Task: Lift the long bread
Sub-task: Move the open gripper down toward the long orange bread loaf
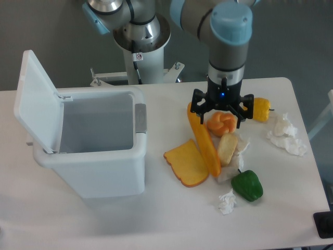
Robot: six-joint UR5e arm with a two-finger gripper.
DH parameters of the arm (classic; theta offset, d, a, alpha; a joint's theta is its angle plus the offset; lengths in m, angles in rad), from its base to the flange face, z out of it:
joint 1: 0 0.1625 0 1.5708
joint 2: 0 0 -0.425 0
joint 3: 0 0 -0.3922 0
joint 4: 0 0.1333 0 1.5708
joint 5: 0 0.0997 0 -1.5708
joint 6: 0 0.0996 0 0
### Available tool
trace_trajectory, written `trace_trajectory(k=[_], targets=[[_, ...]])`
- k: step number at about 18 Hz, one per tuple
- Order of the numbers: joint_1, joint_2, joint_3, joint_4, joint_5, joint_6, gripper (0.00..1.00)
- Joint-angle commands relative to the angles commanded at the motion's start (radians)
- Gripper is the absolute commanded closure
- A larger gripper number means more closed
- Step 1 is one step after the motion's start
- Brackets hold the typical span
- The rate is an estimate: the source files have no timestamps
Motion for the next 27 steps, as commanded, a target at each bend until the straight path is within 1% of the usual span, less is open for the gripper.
trace_trajectory(k=[5, 7, 9, 14, 17, 21, 24, 27], targets=[[0.015, -0.026, 0.005, 0.003, -0.003, -0.014, 0.00], [0.023, -0.044, 0.023, 0.005, -0.009, -0.032, 0.00], [0.020, -0.074, 0.060, 0.002, -0.032, -0.054, 0.00], [0.006, -0.087, 0.055, -0.020, -0.031, -0.117, 0.00], [0.006, -0.089, 0.057, -0.018, -0.026, -0.166, 0.00], [0.008, -0.098, 0.055, -0.020, -0.012, -0.170, 0.00], [0.008, -0.106, 0.052, -0.018, 0.043, -0.169, 0.00], [0.008, -0.123, 0.052, -0.014, 0.046, -0.169, 0.00]])
